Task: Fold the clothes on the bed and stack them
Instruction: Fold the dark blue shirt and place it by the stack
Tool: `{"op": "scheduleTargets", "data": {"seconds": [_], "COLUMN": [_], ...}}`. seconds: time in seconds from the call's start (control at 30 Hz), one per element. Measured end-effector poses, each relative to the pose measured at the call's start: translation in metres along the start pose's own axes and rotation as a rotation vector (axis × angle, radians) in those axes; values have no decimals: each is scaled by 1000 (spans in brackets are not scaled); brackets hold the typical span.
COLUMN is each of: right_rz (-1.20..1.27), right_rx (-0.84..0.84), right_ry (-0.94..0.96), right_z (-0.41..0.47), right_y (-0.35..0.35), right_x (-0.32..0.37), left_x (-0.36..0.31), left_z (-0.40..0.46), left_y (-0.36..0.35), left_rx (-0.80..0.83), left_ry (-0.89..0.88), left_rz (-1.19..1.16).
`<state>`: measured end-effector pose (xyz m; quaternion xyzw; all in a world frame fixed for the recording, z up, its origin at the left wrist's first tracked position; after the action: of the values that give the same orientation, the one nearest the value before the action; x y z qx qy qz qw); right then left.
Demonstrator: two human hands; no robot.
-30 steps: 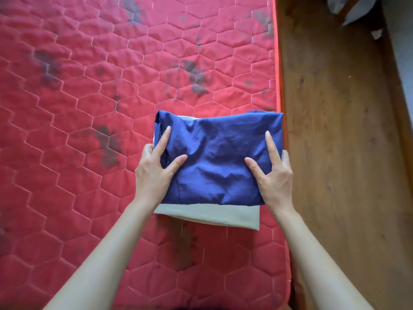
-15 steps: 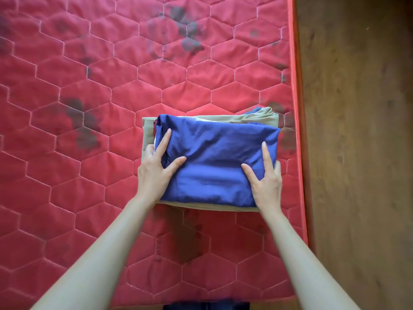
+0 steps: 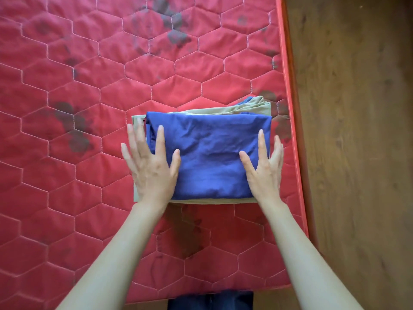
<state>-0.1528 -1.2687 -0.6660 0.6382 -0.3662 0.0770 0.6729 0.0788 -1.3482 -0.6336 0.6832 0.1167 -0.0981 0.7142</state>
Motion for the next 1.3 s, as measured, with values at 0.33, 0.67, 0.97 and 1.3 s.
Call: {"op": "scheduleTargets", "data": {"seconds": [0.33,0.67,0.97,1.3], "right_rz": [-463,-192,38,299], "right_rx": [31,107,4,-33], "right_ry": [462,247,219,-94], "right_z": [13,17,18,4], "right_y": [-55,-48,-37,-24], "right_x": [49,-35,-32,-53], "left_x": [-32,13,26,72], "left_z": [17,26,26,18], "left_y": [-57,-72,-62,-44], "left_rx": [244,249,260,372], "left_ry": [-240,-132,-136,193], "left_rz": [226,91,-78,-454]}}
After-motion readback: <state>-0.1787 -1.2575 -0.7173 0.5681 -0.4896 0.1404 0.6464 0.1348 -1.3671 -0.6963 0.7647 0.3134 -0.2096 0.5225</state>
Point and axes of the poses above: each hand's wrist, its own z-axis towards the middle knuckle, its own y-axis out of the back of the hand, x = y × z, the point moved 3 cm from there along z, towards the middle knuckle, and after that the axes turned 11 degrees about y, right-handed, at the moved point
